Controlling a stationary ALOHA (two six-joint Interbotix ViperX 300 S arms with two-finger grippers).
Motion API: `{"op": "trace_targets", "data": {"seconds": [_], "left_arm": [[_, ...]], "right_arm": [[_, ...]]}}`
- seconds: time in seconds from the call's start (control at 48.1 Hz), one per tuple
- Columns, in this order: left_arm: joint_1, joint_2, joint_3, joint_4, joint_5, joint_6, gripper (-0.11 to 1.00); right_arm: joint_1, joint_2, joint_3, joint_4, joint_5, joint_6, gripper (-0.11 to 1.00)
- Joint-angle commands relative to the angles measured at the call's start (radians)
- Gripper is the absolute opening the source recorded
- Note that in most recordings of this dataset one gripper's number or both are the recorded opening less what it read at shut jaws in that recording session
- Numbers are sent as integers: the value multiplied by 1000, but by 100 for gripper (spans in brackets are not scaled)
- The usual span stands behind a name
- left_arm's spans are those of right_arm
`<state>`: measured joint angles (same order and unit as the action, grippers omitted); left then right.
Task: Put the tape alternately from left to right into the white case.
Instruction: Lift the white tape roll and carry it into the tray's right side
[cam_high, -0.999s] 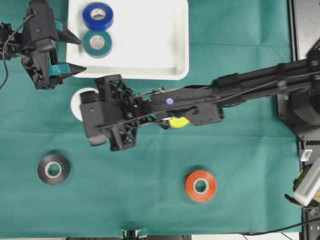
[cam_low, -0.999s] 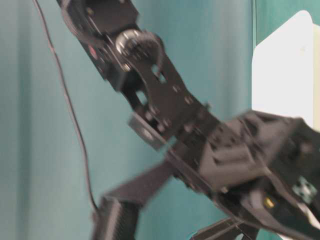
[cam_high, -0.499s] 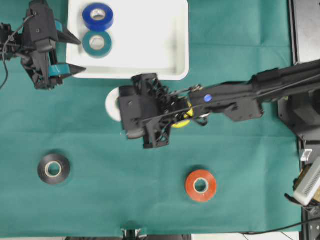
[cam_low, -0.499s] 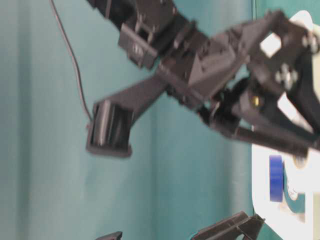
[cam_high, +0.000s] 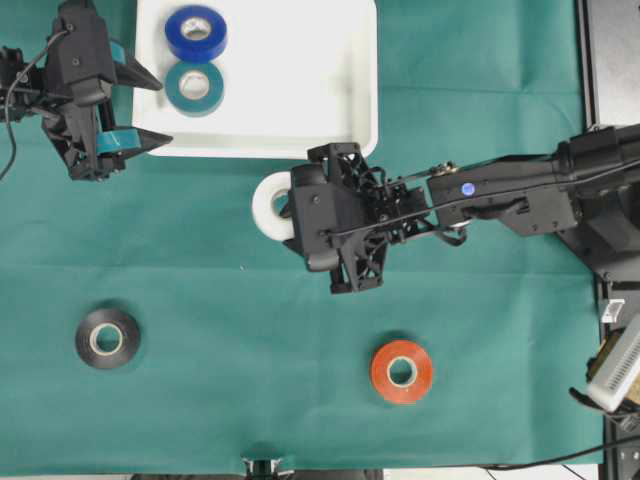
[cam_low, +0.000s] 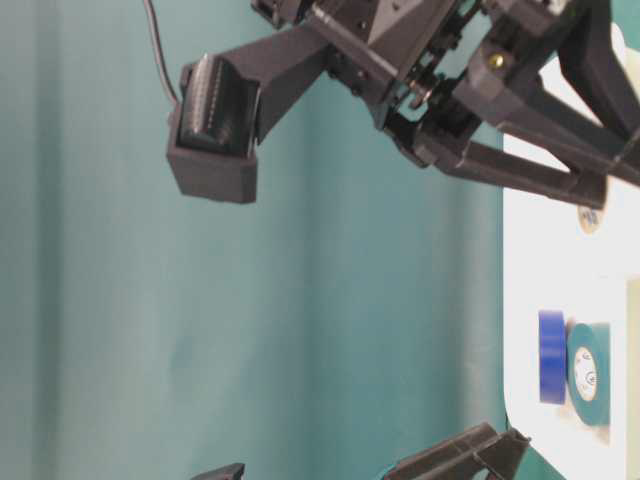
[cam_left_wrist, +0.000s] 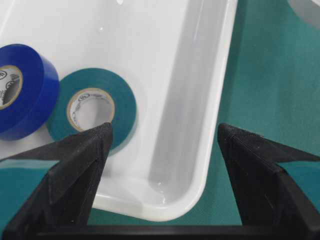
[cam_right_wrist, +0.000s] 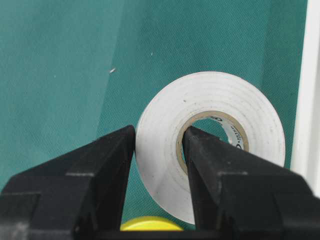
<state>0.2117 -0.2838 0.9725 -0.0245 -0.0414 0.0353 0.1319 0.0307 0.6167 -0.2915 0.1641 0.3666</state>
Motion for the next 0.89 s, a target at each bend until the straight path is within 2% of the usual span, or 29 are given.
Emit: {"op": "trace_targets", "data": {"seconds": [0.0, 0.499, 0.874], "left_arm": [[-3, -15, -9, -2, -8, 0, 85], [-17, -15, -6, -2, -8, 0, 85], [-17, -15, -8, -2, -8, 0, 85]], "right_arm": [[-17, -32, 0, -3, -11, 0, 4], [-184, -54, 64, -3, -12, -3, 4], [-307, -58, 87, -44, -44, -5, 4]]}}
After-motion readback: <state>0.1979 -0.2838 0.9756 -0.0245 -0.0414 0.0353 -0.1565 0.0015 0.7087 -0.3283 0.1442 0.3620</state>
